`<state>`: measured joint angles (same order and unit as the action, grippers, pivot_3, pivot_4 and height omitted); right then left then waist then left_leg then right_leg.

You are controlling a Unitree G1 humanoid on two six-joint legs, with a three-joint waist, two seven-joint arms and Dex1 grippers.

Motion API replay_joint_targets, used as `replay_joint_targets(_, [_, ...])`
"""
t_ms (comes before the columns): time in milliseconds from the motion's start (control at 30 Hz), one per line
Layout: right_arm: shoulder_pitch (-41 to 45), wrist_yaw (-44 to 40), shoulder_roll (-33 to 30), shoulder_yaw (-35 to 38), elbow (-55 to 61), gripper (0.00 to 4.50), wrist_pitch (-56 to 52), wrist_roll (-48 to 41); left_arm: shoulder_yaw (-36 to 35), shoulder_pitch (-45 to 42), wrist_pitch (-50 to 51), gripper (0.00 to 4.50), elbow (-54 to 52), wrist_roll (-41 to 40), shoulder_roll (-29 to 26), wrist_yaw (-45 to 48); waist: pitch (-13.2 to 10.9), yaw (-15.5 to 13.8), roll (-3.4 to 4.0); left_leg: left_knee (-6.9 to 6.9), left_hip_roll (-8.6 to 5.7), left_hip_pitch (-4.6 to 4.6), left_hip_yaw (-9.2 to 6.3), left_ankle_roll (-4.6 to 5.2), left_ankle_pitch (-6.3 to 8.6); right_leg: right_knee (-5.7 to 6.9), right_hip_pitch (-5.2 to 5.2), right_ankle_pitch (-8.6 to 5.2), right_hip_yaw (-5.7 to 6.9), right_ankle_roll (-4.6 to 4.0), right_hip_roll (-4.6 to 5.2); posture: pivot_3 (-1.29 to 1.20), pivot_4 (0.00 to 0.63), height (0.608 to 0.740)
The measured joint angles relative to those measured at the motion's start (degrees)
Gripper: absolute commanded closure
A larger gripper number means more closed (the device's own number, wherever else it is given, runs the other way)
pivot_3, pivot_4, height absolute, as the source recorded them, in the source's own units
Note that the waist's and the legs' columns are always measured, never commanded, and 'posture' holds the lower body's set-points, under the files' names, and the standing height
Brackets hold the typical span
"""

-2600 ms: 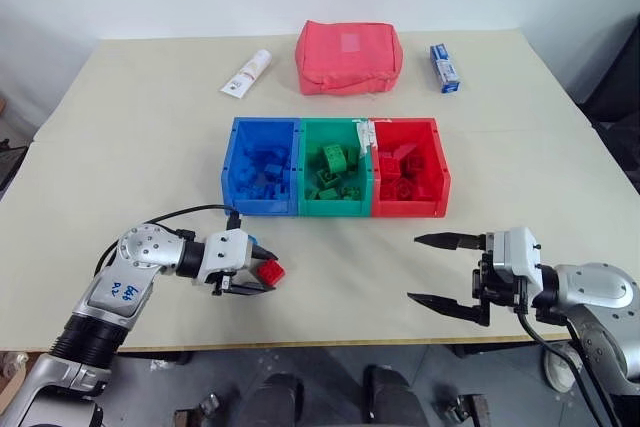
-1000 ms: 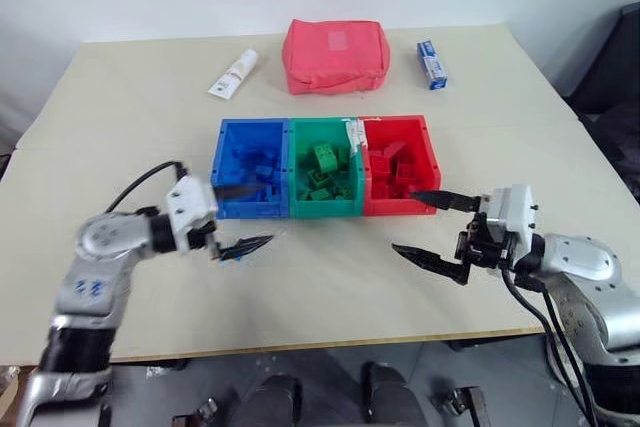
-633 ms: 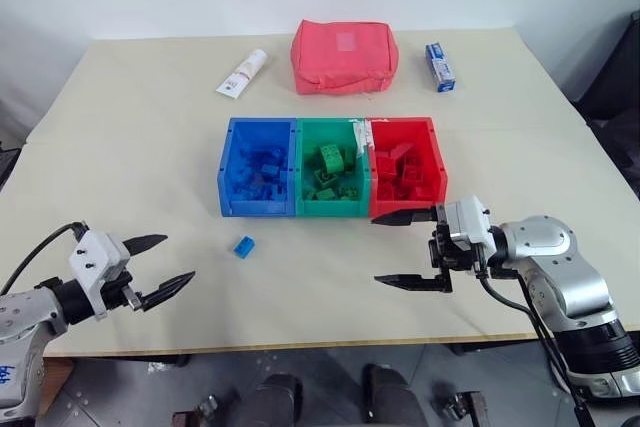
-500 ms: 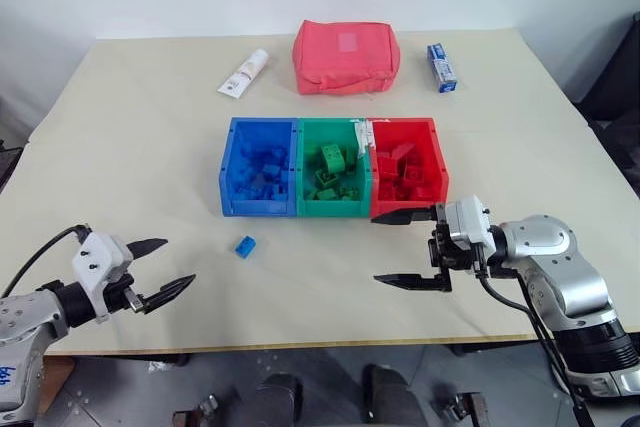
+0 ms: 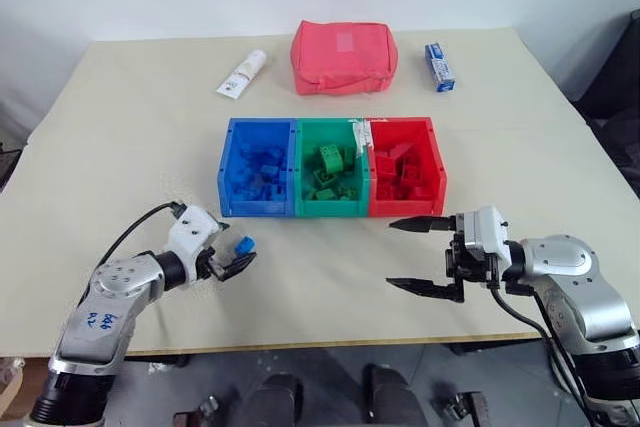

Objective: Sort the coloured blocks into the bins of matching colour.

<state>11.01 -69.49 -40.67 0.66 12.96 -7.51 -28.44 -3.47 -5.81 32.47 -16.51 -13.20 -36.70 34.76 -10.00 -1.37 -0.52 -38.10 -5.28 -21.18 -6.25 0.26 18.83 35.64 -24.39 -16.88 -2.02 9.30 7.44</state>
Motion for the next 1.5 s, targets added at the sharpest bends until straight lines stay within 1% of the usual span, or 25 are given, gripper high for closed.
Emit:
replay_joint_targets(100, [-0.50, 0.59, 0.00, 0.02, 0.47, 0.00, 0.00, 0.00, 0.67, 0.07, 2.15, 2.20, -1.57, -0.21, -0.29, 0.05, 0.01, -0.01, 0.01, 0.00, 0.01, 0.04, 0.00, -0.01, -0.01, 0.01, 0.03, 0.00, 0.00, 0.00, -0.01, 0.00, 0.150, 0.740])
replay_joint_targets(300, [-0.79, 1.47, 0.00, 0.31, 0.47, 0.00, 0.00, 0.00, 0.34, 0.31, 3.97, 4.01, -2.77, -1.33, -2.10, 1.84, 0.01, 0.24, 0.02, 0.04, 0.07, 0.04, 0.00, -0.03, -0.01, 0.00, -0.01, -0.01, -0.01, -0.02, -0.05, 0.00, 0.150, 0.740])
replay_joint_targets(400, [-1.12, 2.27, 0.01, 0.73, 0.58, 0.00, -0.05, -0.08, -0.99, 0.29, 3.42, 4.00, -2.28, -3.53, -1.80, 3.68, 0.01, 0.15, 0.01, 0.04, 0.05, -0.02, 0.00, -0.03, -0.01, -0.01, -0.04, -0.01, 0.00, -0.02, -0.03, 0.00, 0.150, 0.740])
replay_joint_targets(433, [-1.74, 3.31, 0.09, 1.81, 0.75, 0.00, -0.29, -0.29, -1.99, -0.48, 3.10, 4.00, -2.31, -5.02, -0.60, 3.97, 0.00, 0.06, 0.01, 0.03, 0.03, -0.04, -0.01, -0.03, -0.01, -0.01, -0.06, -0.01, 0.00, -0.02, -0.01, 0.00, 0.150, 0.740])
replay_joint_targets(500, [-2.12, 6.43, 1.09, 4.40, 1.56, 0.00, -1.32, -1.38, -4.68, -3.85, 3.02, 4.00, -2.64, -7.42, 2.35, 2.59, -0.03, -0.38, -0.04, -0.11, 0.00, -0.13, -0.15, -0.03, -0.01, -0.02, -0.02, -0.01, 0.15, -0.02, 0.01, 0.00, 0.150, 0.740])
replay_joint_targets(600, [-2.96, 10.88, 2.32, 7.23, 3.77, 0.00, -2.51, -2.58, -6.53, -11.65, 3.12, 4.00, -2.49, -7.84, 4.99, -1.94, -0.02, -0.58, -0.06, -0.13, -0.03, -0.11, -0.16, -0.03, -0.01, -0.01, 0.03, 0.00, 0.16, -0.01, 0.01, 0.00, 0.150, 0.740])
replay_joint_targets(667, [-3.49, 13.54, 3.32, 7.87, 4.82, 0.00, -3.46, -2.75, -5.96, -16.17, 3.18, 4.00, -1.09, -7.38, 6.33, -3.83, -0.01, -0.30, -0.06, -0.09, -0.04, -0.10, -0.14, -0.03, -0.01, -0.01, 0.02, 0.00, 0.15, -0.01, 0.00, 0.00, 0.150, 0.740])
replay_joint_targets(733, [-3.66, 15.76, 4.12, 8.45, 5.73, 0.00, -4.85, -3.52, -3.73, -19.24, 3.11, 4.00, 1.72, -6.59, 6.93, -3.96, 0.00, -0.17, -0.06, -0.07, -0.03, -0.10, -0.13, -0.03, -0.01, -0.01, 0.01, 0.00, 0.15, -0.01, -0.01, 0.00, 0.150, 0.740])
replay_joint_targets(800, [-4.08, 17.71, 4.33, 8.92, 7.03, 0.00, -5.71, -3.74, -0.40, -22.04, 2.39, 4.00, 6.90, -4.76, 8.29, -4.13, -0.01, 0.11, -0.06, -0.04, -0.02, -0.09, -0.08, -0.03, -0.01, -0.01, -0.02, 0.00, 0.11, -0.01, -0.03, 0.00, 0.150, 0.740])
replay_joint_targets(867, [-4.33, 18.48, 4.54, 8.93, 7.81, 0.00, -6.15, -3.77, 0.93, -24.02, 1.52, 4.00, 10.82, -3.86, 9.98, -4.74, -0.02, 0.17, -0.07, -0.04, 0.00, -0.10, -0.07, -0.03, -0.01, 0.00, -0.05, 0.00, 0.11, -0.01, -0.05, 0.00, 0.150, 0.740])
replay_joint_targets(933, [-4.72, 19.23, 4.79, 8.92, 8.51, 0.00, -6.30, -3.76, 1.72, -26.18, 1.04, 3.26, 13.55, -3.14, 10.83, -5.11, -0.02, 0.14, -0.08, -0.04, -0.01, -0.11, -0.07, -0.03, -0.02, 0.00, -0.06, 0.00, 0.11, 0.00, -0.04, 0.00, 0.150, 0.740])
replay_joint_targets(1000, [-5.62, 19.74, 4.82, 8.88, 9.79, 0.00, -6.34, -3.79, 2.03, -28.07, -0.06, 2.75, 15.77, -2.05, 10.67, -5.16, -0.02, 0.10, -0.08, -0.04, -0.01, -0.11, -0.07, -0.03, -0.02, -0.01, -0.06, 0.00, 0.10, 0.00, -0.04, 0.00, 0.150, 0.740])
replay_joint_targets(1033, [-6.00, 19.93, 4.82, 8.91, 10.23, 0.00, -6.34, -3.83, 2.05, -28.46, -0.80, 2.40, 16.39, -1.73, 10.42, -5.09, -0.02, 0.12, -0.08, -0.04, -0.02, -0.11, -0.07, -0.03, -0.02, 0.00, -0.06, 0.00, 0.09, 0.00, -0.03, 0.00, 0.150, 0.740])
replay_joint_targets(1133, [-7.16, 20.18, 4.81, 9.20, 10.96, 0.00, -6.35, -4.26, 2.18, -28.30, -2.87, 1.43, 17.35, -0.97, 9.70, -4.18, -0.02, 0.07, -0.08, -0.04, -0.02, -0.12, -0.07, -0.03, -0.02, -0.01, -0.06, 0.00, 0.10, 0.00, -0.04, 0.00, 0.150, 0.740])
replay_joint_targets(1267, [-8.01, 19.61, 4.04, 10.25, 11.14, 0.00, -6.38, -4.79, 1.80, -26.05, -5.00, 0.14, 17.07, -1.14, 7.08, -0.88, -0.02, 0.11, -0.08, -0.04, -0.01, -0.11, -0.07, -0.03, -0.02, -0.01, -0.06, 0.00, 0.09, 0.00, -0.04, 0.00, 0.150, 0.740])
replay_joint_targets(1300, [-7.98, 19.21, 3.60, 10.75, 11.11, 0.00, -6.37, -4.91, 1.67, -25.33, -5.17, 0.05, 17.03, -1.13, 6.10, -0.17, -0.02, 0.12, -0.08, -0.04, -0.01, -0.11, -0.07, -0.03, -0.02, 0.00, -0.06, 0.00, 0.09, 0.00, -0.03, 0.00, 0.150, 0.740])
replay_joint_targets(1400, [-7.77, 17.84, 2.38, 11.60, 10.93, 0.00, -6.37, -5.33, 0.72, -23.91, -6.27, 0.05, 16.92, -1.33, 2.96, 1.95, -0.02, 0.14, -0.08, -0.04, 0.01, -0.10, -0.08, -0.03, -0.02, -0.01, -0.05, 0.00, 0.09, 0.00, -0.04, 0.00, 0.150, 0.740])
replay_joint_targets(1500, [-7.97, 15.75, 1.22, 11.75, 10.25, 0.00, -6.33, -5.59, -2.21, -21.28, -9.99, 0.05, 17.01, -1.95, -0.69, 5.28, -0.02, 0.35, -0.08, 0.01, 0.02, -0.09, -0.06, -0.03, -0.01, -0.03, -0.06, 0.00, 0.08, -0.01, -0.04, 0.00, 0.150, 0.740])
